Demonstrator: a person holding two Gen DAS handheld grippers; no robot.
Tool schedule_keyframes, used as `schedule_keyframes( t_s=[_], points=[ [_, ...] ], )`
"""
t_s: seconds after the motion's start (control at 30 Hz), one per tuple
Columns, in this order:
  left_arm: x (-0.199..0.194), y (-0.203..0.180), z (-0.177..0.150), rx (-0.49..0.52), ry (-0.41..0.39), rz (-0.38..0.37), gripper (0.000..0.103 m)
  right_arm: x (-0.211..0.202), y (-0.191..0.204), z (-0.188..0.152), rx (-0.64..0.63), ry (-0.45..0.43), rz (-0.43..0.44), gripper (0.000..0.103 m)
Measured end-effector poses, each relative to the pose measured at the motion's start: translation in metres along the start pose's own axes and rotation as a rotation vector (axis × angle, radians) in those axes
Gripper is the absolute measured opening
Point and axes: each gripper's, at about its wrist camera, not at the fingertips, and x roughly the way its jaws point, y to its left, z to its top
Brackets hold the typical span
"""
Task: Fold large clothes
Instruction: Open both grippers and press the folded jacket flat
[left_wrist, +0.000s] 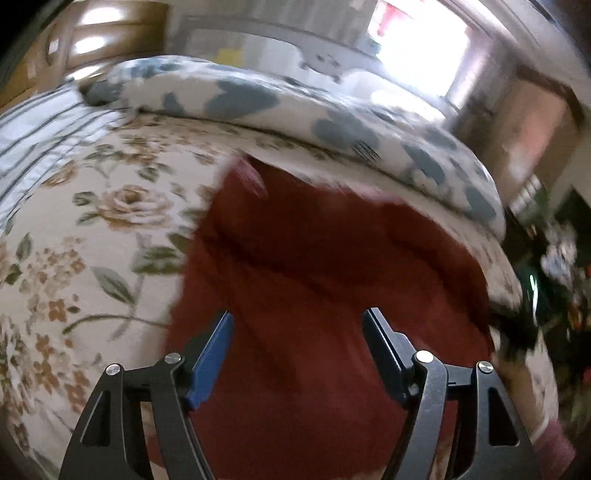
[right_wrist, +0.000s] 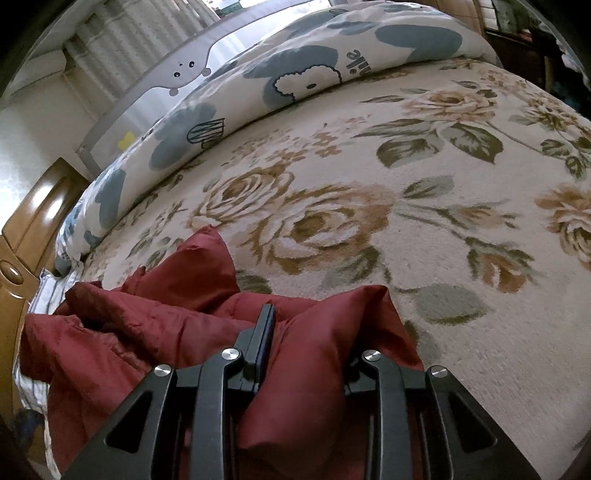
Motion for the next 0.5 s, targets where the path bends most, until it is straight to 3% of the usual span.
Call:
schedule_keyframes(
  t_s=[0.07,0.17,0.37,0.4,0.5],
  points=[
    [0.010,-0.017,-0.010,0.068,0.034,0.017,0.071,-0.001,0.000,0.000,0.000,0.001,0.002,0.029],
    [0.039,-0.030,-0.021,0.135,0.087,0.139,0.072,-0.010,-0.001,0.001,0.013,-0.001,0.034,0.035],
    [0.057,-0.022,-0.022,0.140,0.081,0.194,0.072,-0.079,0.007,-0.009,-0.006,-0.093,0.109,0.061],
    [0.057,-0.021,-0.022,0.141,0.078,0.199,0.072,-0.096,0.013,-0.015,-0.032,-0.119,0.119,0.070],
    [0.057,-0.022,-0.023,0.147,0.073,0.210,0.072,-0.115,0.040,-0.037,-0.169,-0.115,0.142,0.079]
  ],
)
